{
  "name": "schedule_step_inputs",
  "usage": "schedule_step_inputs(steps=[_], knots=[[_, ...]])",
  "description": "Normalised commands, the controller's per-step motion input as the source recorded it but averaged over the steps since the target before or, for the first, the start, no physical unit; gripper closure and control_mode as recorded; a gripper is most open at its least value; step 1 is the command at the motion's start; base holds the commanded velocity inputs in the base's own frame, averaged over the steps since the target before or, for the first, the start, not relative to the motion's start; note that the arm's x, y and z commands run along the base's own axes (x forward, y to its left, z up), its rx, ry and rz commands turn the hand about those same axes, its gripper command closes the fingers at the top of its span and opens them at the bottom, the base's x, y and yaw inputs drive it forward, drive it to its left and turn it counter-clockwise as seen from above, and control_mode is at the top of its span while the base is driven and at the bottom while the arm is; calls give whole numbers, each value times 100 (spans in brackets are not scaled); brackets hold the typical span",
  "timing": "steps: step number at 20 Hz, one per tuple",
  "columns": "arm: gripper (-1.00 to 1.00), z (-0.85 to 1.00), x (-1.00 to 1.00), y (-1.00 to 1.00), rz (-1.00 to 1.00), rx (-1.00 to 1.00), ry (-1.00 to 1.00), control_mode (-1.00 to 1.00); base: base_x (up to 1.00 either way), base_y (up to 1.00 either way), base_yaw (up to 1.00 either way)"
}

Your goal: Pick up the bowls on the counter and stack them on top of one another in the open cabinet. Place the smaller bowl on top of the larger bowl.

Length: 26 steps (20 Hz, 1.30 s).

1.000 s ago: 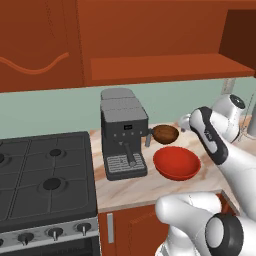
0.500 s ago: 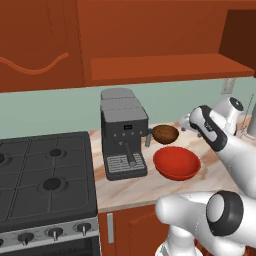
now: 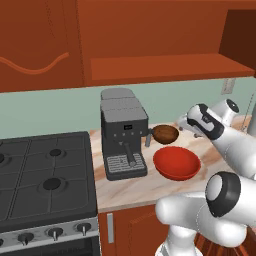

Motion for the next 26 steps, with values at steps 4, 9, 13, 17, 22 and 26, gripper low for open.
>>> schedule_step_inputs(steps=[4, 9, 13, 17, 22, 26], knots=[[-100, -16, 22, -2, -1, 0, -1, -100, 0, 0, 0], [-100, -27, 16, 0, 0, 0, 0, -100, 0, 0, 0], [-100, -29, 15, -1, 0, 0, 0, -100, 0, 0, 0], [-100, -23, 17, -2, 0, 0, 0, -100, 0, 0, 0], [-100, -16, 17, -10, 0, -3, 0, -100, 0, 0, 0], [-100, -14, 17, -12, 0, -3, 0, -100, 0, 0, 0]])
